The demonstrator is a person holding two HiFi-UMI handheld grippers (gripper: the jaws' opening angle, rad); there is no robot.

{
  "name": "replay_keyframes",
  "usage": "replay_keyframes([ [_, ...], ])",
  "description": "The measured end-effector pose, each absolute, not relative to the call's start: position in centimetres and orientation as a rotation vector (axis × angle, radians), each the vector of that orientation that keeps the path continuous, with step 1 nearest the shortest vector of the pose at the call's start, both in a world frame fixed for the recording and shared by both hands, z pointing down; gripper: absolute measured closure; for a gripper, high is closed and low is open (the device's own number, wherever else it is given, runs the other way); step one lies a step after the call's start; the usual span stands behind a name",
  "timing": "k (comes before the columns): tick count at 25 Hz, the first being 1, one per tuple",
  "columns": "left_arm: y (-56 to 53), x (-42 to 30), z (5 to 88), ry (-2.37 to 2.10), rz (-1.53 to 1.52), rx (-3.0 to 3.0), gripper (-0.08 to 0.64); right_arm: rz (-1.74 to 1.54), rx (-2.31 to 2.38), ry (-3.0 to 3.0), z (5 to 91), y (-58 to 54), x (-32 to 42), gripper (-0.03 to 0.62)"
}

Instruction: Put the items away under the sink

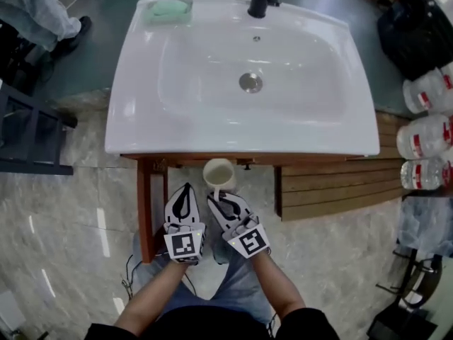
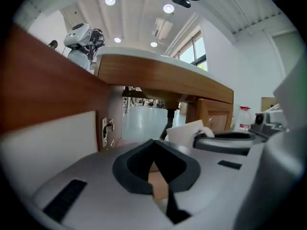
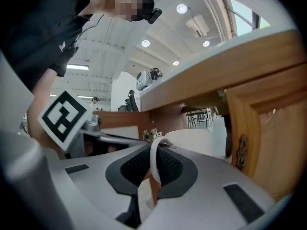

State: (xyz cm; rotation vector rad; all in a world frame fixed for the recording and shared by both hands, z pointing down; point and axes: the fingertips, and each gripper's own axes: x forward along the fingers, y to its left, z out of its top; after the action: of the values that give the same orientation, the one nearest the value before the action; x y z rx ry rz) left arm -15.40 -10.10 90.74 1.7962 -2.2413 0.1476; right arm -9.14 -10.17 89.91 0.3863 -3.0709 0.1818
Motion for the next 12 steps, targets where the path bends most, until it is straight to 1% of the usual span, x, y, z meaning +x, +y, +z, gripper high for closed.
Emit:
replay_keyframes([
  [6,-10.6,-16.6,94.4,-2.297,0.103,1.826,0.555,0.148,0.331,-3.135,96.1,-14.2,-15.9,0.554],
  [9,-10.9,-16.0,95.3,-2.286,0.131,1.869,0.555,0.152,0.343,-3.170,97.7,-16.3,-18.6,0.554],
  [12,-10.8,-15.2,95.5,-2.258,0.139,1.906,0.555,0.133,0.353,-3.194,98.4,-17.2,-19.8,0.557],
])
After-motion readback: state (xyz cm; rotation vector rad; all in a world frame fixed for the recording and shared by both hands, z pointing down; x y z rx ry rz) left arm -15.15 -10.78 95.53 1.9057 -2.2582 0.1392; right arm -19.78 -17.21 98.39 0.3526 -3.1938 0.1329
